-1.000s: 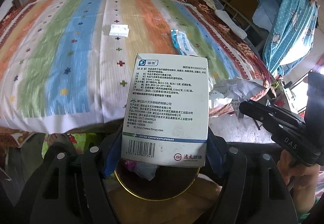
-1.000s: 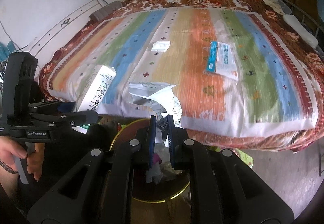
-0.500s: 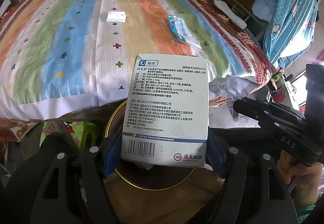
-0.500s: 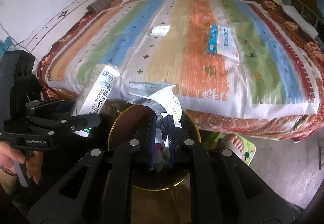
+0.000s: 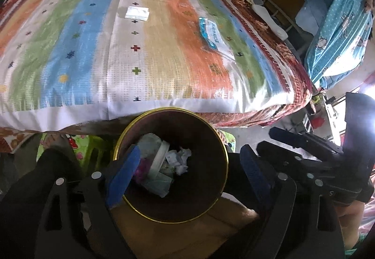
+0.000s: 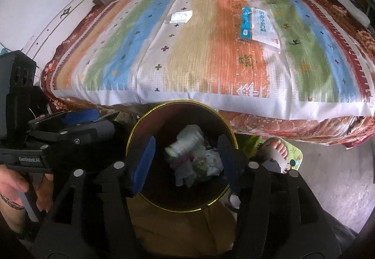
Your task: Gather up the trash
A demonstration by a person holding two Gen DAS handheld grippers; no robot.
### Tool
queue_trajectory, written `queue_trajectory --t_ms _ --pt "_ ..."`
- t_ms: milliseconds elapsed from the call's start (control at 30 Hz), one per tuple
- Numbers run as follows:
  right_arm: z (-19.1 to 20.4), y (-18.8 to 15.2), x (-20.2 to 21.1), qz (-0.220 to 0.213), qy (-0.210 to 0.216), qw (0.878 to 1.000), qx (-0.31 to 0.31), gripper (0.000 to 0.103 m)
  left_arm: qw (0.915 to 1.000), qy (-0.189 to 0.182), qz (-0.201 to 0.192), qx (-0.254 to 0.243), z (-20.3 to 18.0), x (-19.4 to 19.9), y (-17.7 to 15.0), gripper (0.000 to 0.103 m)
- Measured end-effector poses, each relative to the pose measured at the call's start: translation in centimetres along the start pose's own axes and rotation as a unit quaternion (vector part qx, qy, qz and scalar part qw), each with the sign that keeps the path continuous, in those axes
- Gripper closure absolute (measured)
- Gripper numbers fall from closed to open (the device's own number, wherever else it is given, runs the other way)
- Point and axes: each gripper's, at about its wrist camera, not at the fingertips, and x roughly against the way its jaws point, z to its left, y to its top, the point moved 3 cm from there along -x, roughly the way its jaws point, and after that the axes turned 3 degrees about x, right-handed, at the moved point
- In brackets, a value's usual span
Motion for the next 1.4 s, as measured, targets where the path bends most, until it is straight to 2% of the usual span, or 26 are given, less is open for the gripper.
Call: queue_trajectory --t_ms 167,500,667,800,900,933,1100,1400 --pt "0.1 0.2 0.0 -0.002 -0.006 1.0 0.003 0.045 0.9999 0.005 -0.007 0.011 0.6 0.5 0.5 0.017" --pt "0.1 1.4 -0.2 -0.008 -0.03 0.999 0.017 0.035 0.9975 0.06 -0.038 0.005 1.4 1.2 2.5 0.009" --pt "-0.5 2.7 0.1 -0.02 -0.056 0.998 0.028 0.025 0.9949 0.087 -0.051 0.004 1.8 1.5 4.1 0.006" --pt "-1.7 4.0 0.2 -0.019 -0.042 0.999 0.009 0.017 0.9921 0.108 -0.064 0.006 2.3 1.8 5.6 0.006" --pt "-2.2 4.8 0.3 -0.022 -0.058 0.998 0.008 0.015 0.9898 0.128 -0.061 0.011 2.6 1.7 6.5 0.006" --pt "-2.4 5.0 0.4 -0.024 -0.058 0.998 0.006 0.01 0.9885 0.137 -0.064 0.005 2.5 1.7 6.8 0.006" --pt "-3.3 6.2 0.4 -0.027 -0.069 0.997 0.003 0.009 0.9863 0.15 -0.065 -0.021 1.9 1.3 8.1 0.006" --pt "-6.1 9.4 -0.2 -0.023 -0.096 0.995 -0.012 0.009 0.9842 0.166 -0.059 -0.016 2.4 -0.1 10.9 0.006"
